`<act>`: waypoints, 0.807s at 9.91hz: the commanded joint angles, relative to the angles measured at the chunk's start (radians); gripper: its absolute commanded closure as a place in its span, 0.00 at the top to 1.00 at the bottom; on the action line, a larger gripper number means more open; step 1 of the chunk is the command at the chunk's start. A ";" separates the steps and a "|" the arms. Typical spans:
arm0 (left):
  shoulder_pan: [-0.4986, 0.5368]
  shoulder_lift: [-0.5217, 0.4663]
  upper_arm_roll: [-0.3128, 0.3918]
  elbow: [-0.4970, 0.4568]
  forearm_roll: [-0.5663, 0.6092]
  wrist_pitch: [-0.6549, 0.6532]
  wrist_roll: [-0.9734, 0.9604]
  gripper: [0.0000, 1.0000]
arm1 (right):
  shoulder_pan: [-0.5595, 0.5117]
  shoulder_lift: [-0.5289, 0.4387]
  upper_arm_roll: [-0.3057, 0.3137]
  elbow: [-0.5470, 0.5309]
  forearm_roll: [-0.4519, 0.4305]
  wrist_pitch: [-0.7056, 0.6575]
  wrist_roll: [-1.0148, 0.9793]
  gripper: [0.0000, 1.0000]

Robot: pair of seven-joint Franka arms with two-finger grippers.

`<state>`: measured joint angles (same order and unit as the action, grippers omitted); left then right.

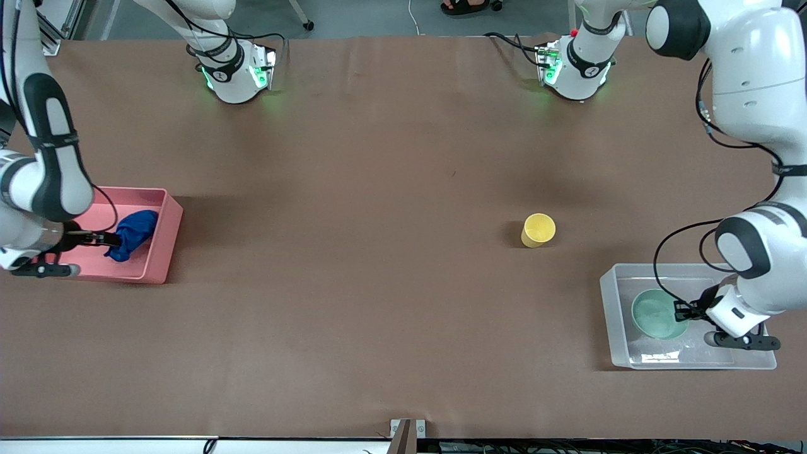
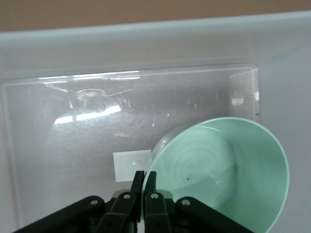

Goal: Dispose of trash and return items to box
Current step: 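Drop the cloth into the pink bin while the left gripper carries the bowl, then release the green bowl into the clear box while the right gripper withdraws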

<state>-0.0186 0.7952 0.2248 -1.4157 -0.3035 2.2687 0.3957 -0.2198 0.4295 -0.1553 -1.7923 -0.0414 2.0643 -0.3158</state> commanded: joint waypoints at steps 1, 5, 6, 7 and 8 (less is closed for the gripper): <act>-0.004 0.038 0.007 0.000 -0.034 0.034 0.015 0.15 | 0.006 -0.151 0.010 0.101 0.030 -0.188 0.015 1.00; 0.008 -0.135 0.010 -0.076 -0.025 -0.015 0.018 0.87 | 0.114 -0.363 0.011 0.175 0.057 -0.393 0.306 1.00; 0.002 -0.222 0.004 -0.121 0.027 -0.065 0.006 0.89 | 0.137 -0.368 0.014 0.267 0.057 -0.502 0.372 1.00; -0.009 -0.325 -0.018 -0.190 0.117 -0.101 -0.024 0.92 | 0.178 -0.368 0.014 0.372 0.054 -0.621 0.380 1.00; -0.007 -0.450 -0.072 -0.306 0.197 -0.107 -0.088 0.95 | 0.186 -0.373 0.014 0.390 0.055 -0.662 0.370 1.00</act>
<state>-0.0119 0.5207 0.2027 -1.5039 -0.1918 2.1553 0.3600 -0.0510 0.0457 -0.1364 -1.4618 0.0078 1.4641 0.0366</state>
